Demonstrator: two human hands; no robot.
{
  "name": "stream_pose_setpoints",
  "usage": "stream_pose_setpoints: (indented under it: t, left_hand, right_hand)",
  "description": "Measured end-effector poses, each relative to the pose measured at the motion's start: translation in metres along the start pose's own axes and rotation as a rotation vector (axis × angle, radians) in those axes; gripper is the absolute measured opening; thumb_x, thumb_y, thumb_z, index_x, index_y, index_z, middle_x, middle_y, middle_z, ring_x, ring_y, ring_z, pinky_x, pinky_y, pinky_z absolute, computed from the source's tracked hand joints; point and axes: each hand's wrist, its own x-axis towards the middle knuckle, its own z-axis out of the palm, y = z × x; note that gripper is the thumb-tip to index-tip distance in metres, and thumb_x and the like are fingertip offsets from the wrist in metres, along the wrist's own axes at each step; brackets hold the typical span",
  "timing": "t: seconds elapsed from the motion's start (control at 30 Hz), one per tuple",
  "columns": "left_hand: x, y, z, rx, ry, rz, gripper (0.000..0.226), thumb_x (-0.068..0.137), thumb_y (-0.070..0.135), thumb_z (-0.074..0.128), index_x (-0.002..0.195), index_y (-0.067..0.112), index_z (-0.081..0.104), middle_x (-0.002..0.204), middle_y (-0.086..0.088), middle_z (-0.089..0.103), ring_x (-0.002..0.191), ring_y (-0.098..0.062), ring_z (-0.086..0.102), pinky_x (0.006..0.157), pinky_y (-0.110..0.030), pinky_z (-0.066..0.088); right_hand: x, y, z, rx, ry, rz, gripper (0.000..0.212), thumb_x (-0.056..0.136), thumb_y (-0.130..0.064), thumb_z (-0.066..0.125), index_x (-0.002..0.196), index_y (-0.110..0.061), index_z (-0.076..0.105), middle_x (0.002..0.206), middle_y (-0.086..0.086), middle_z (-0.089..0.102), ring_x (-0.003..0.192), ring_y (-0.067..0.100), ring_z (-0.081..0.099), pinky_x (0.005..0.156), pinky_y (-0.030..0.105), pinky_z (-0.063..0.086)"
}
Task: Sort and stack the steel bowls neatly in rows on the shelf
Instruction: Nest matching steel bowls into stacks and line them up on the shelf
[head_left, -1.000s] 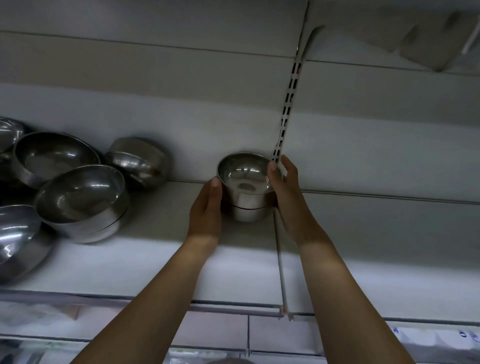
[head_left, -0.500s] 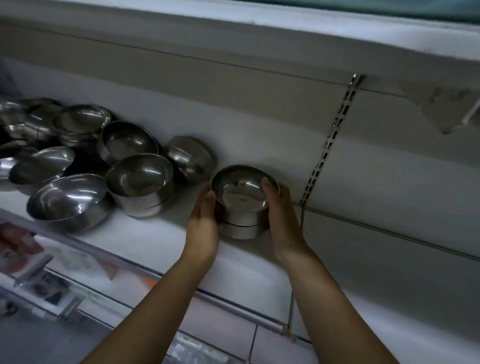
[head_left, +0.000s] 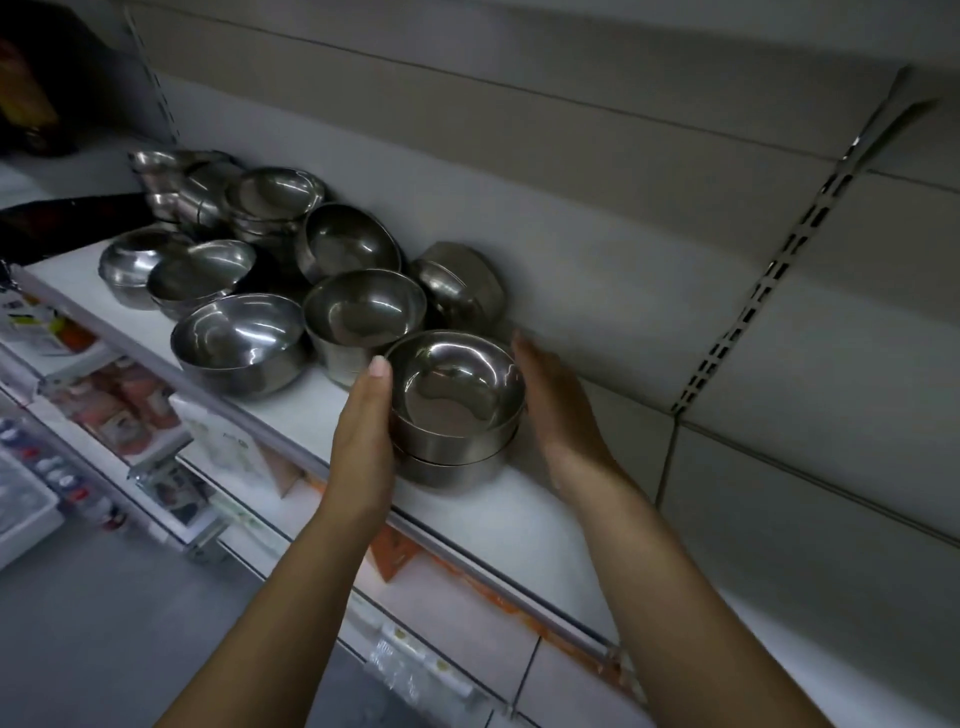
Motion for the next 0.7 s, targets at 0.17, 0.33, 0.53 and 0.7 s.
stream_pose_setpoints:
  t: [0.17,0.33,0.53,0.7]
  left_hand:
    - [-0.001,-0.006,0.000,0.057,-0.035,0.041,0.049,0.098,0.056,0.040,0.127,0.026,0.067,0.125,0.006,0.073,0.122,-0.008,0.064,0.107,-0.032,0.046]
    - [-0.002,-0.010,-0.004,0.095,-0.070,0.044,0.065,0.097,0.072,0.037,0.139,0.029,0.061,0.136,0.010,0.067,0.132,-0.005,0.057,0.116,-0.037,0.039]
    - [-0.007,-0.009,-0.003,0.112,-0.110,0.085,0.060,0.094,0.073,0.037,0.133,0.032,0.060,0.129,0.021,0.067,0.127,0.004,0.056,0.105,-0.019,0.042]
    - [-0.011,-0.007,-0.006,0.222,-0.142,0.158,0.100,0.070,0.090,0.056,0.147,0.029,0.041,0.131,0.015,0.064,0.122,0.003,0.059,0.095,-0.012,0.049]
  right_hand:
    - [0.042,-0.029,-0.014,-0.131,0.045,-0.165,0.041,0.103,-0.049,0.047,0.087,-0.016,0.065,0.089,0.004,0.064,0.086,0.022,0.060,0.087,0.036,0.049]
    - [0.075,-0.043,0.000,-0.215,-0.033,-0.288,0.043,0.101,-0.045,0.054,0.096,-0.004,0.069,0.099,0.014,0.072,0.097,0.028,0.066,0.089,0.038,0.050]
    - [0.101,-0.035,0.017,-0.282,-0.132,-0.231,0.047,0.094,-0.054,0.059,0.096,-0.008,0.070,0.093,0.013,0.073,0.092,0.028,0.069,0.082,0.038,0.054]
    - [0.108,-0.021,0.018,-0.173,-0.110,-0.211,0.026,0.091,-0.041,0.071,0.094,-0.015,0.071,0.091,0.008,0.074,0.084,0.020,0.070,0.082,0.037,0.056]
